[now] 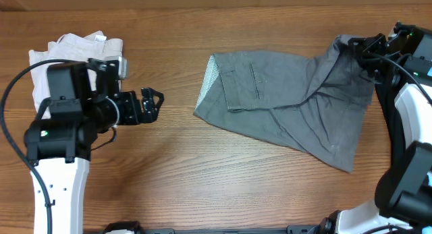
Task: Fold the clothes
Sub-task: 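Grasp the shorts' left waistband edge with the left gripper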
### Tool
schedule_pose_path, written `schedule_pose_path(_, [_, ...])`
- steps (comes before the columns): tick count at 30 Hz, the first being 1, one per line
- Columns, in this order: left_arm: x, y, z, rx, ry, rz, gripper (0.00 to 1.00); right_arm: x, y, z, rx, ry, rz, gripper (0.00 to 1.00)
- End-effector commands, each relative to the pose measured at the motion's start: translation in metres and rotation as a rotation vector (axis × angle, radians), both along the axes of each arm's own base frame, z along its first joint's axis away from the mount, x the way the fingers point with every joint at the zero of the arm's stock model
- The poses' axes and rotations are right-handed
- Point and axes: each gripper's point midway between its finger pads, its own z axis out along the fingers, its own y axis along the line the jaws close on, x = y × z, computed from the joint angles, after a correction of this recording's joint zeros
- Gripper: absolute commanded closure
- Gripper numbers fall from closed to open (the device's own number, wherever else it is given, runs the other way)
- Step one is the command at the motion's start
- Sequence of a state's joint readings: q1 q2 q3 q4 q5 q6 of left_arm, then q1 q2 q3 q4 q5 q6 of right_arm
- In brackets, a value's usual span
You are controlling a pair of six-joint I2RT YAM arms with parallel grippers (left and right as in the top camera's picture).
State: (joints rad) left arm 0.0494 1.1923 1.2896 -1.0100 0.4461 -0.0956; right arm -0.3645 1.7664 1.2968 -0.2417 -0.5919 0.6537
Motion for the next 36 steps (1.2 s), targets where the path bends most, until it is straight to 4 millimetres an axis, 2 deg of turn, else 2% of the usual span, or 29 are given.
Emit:
schedule_pose_path(1, [0.005,-0.004,-0.001,0.075,-0.011,-0.026,0.0,0.007,-0.025,-0.003,-0.041,0.007,-0.096,0.81])
schedule_pose_path(2, [0.004,-0.007,-0.003,0.082,-0.008,-0.036,0.0,0.006,-0.032,-0.004,-0.062,0.006,-0.109,0.55])
schedule_pose_path(5, [0.005,-0.019,-0.003,0.094,-0.02,-0.082,0.0,0.0,-0.048,0.002,-0.078,-0.01,-0.097,0.35])
schedule_pose_path(9, [0.007,-0.022,-0.005,0.125,-0.029,-0.094,0.0,-0.016,-0.046,0.011,0.039,-0.026,-0.004,0.02])
schedule_pose_path(10, [0.007,-0.024,-0.005,0.125,-0.028,-0.098,0.0,-0.02,-0.042,0.015,0.078,-0.044,0.033,0.0])
schedule_pose_path(14, [0.009,-0.036,-0.014,0.108,0.003,-0.137,0.0,-0.033,-0.028,0.037,0.213,-0.118,0.172,0.0])
schedule_pose_path(16, [0.013,-0.048,-0.025,0.111,0.031,-0.173,0.04,-0.039,-0.017,0.045,0.25,-0.151,0.248,0.13])
schedule_pose_path(17, [0.015,-0.055,-0.031,0.111,0.043,-0.193,0.06,-0.041,-0.008,0.045,0.265,-0.149,0.281,0.15])
schedule_pose_path(19, [0.02,-0.072,-0.042,0.11,0.061,-0.234,0.1,-0.046,0.01,0.034,0.302,-0.078,0.3,0.15])
schedule_pose_path(22, [0.035,-0.099,-0.058,0.09,0.071,-0.261,0.11,-0.053,0.04,0.002,0.266,0.083,0.303,0.16])
schedule_pose_path(24, [0.041,-0.111,-0.071,0.09,0.091,-0.275,0.17,-0.062,0.061,-0.018,0.223,0.194,0.315,0.16])
schedule_pose_path(26, [0.042,-0.11,-0.089,0.112,0.15,-0.253,0.2,-0.07,0.08,-0.031,0.176,0.263,0.353,0.19])
schedule_pose_path(28, [0.04,-0.104,-0.11,0.144,0.234,-0.212,0.14,-0.078,0.098,-0.038,0.14,0.302,0.406,0.19])
schedule_pose_path(31, [0.041,-0.097,-0.141,0.192,0.32,-0.193,0.13,-0.083,0.119,-0.04,0.125,0.313,0.466,0.2])
schedule_pose_path(36, [0.056,-0.098,-0.187,0.203,0.402,-0.136,0.2,-0.084,0.133,-0.04,0.116,0.314,0.499,0.2])
